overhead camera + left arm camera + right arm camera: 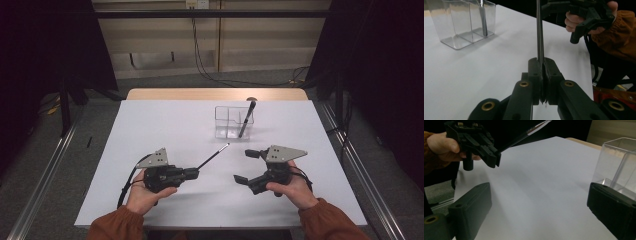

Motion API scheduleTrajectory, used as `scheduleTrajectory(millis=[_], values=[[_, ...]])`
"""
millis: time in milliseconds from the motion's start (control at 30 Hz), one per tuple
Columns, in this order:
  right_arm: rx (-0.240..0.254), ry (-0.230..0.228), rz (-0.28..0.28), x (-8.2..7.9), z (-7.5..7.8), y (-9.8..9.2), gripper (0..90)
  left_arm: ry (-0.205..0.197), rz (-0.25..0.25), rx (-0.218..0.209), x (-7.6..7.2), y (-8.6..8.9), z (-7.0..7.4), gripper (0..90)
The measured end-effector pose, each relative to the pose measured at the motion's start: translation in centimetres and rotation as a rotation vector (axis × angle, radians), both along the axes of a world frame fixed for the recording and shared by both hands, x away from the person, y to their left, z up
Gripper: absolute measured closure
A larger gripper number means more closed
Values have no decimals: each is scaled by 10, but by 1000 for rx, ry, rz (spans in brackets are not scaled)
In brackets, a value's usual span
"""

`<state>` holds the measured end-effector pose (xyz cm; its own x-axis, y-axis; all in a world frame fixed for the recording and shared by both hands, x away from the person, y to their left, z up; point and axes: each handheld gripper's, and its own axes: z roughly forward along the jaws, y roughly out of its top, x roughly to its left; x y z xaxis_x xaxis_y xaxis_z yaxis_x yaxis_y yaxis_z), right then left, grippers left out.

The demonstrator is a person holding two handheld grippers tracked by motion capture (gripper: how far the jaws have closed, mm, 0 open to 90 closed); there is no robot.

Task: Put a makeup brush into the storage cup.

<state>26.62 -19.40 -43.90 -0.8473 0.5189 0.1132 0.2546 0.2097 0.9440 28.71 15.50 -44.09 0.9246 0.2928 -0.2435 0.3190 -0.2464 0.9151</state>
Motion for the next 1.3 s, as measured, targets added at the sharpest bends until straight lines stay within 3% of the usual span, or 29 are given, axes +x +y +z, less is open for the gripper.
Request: scheduleTrajectory(millis=[233,600,800,1000,1300], values=[[25,-4,28,-2,4,5,25,-33,6,-34,-2,-4,2,854],[53,11,42,0,6,12,66,-49,-19,-30,-5,-14,2,854],[83,19,20,4,10,13,112,-50,-17,-33,-5,-17,1,854],[89,19,39,6,13,18,156,-50,-24,-30,-5,-19,0,854],[121,21,60,10,15,23,300,-49,-38,-13,-5,-21,-2,854]])
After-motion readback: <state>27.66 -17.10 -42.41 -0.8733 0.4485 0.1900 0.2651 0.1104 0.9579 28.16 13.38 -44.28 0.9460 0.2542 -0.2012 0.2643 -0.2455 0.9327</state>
